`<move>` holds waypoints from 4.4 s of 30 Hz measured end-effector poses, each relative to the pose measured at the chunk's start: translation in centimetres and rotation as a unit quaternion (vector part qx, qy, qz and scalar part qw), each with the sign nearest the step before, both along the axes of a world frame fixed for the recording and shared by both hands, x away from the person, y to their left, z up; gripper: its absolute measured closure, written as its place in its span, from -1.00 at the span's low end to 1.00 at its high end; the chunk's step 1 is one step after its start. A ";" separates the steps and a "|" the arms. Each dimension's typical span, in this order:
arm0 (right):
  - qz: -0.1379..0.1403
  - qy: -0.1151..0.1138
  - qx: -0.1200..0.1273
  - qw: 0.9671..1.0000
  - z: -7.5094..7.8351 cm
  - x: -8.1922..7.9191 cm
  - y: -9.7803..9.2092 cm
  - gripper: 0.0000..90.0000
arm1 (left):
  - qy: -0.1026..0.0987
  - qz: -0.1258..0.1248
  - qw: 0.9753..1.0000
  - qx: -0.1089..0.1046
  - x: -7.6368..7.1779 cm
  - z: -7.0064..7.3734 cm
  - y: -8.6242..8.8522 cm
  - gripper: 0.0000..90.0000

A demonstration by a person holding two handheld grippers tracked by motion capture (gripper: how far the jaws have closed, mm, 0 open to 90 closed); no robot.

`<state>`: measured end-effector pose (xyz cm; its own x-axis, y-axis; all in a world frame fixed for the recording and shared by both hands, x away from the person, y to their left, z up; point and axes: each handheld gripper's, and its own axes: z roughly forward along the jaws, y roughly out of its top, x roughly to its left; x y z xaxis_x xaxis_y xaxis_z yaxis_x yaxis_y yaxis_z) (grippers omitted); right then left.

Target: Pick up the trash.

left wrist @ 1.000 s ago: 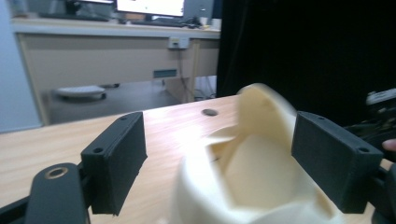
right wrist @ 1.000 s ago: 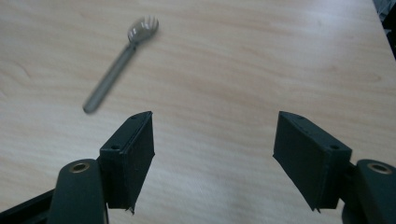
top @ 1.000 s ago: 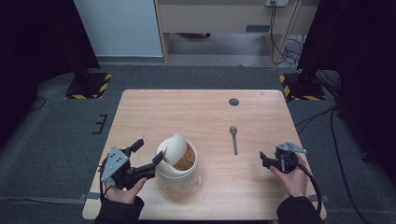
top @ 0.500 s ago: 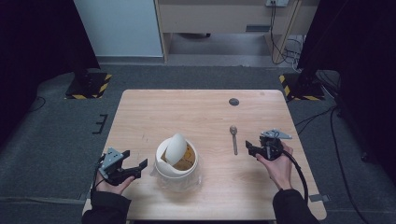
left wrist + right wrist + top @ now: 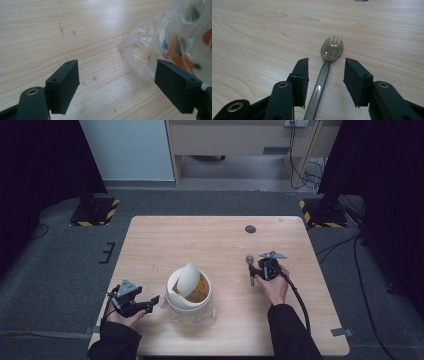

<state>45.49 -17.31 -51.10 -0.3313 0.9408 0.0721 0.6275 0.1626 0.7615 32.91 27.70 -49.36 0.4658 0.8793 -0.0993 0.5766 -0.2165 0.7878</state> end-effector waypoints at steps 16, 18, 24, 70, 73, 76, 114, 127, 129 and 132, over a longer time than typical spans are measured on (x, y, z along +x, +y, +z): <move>-0.005 -0.003 -0.031 1.000 -2.4 1.2 1.0 0.74 | -0.002 -0.004 1.000 -0.002 -0.1 0.1 0.0 -0.55; -0.002 -0.005 -0.033 0.999 -2.4 1.0 1.2 0.78 | -0.002 -0.004 1.000 -0.002 -0.1 0.2 0.0 -0.54; 0.013 0.004 -0.025 1.000 -2.2 0.9 1.2 0.78 | -0.004 -0.001 1.000 -0.004 -0.1 0.2 0.1 -0.54; 0.157 -0.185 0.177 0.954 10.3 -9.9 -5.0 0.78 | -0.145 0.018 0.983 -0.108 -2.2 6.1 0.0 -0.51; 0.163 -0.192 0.180 0.951 10.7 -10.2 -4.9 0.78 | -0.163 0.017 0.979 -0.121 -2.5 7.0 0.0 -0.50; 0.174 -0.199 0.179 0.948 11.1 -10.4 -4.6 0.78 | -0.181 0.012 0.975 -0.132 -2.7 8.0 -0.3 -0.50; 0.241 -0.241 0.212 0.916 13.4 -12.8 -2.1 0.78 | -0.247 -0.117 0.940 -0.207 -2.8 15.5 -13.1 -0.30; 0.269 -0.241 0.221 0.906 13.3 -13.3 -0.5 0.78 | -0.229 -0.133 0.940 -0.215 -1.8 15.1 -16.8 -0.18; 0.271 -0.238 0.223 0.905 13.2 -13.4 -0.3 0.78 | -0.224 -0.128 0.943 -0.212 -1.6 15.1 -17.4 -0.16; 0.275 -0.238 0.223 0.904 13.2 -13.4 -0.2 0.78 | -0.220 -0.124 0.944 -0.211 -1.5 15.0 -17.8 -0.14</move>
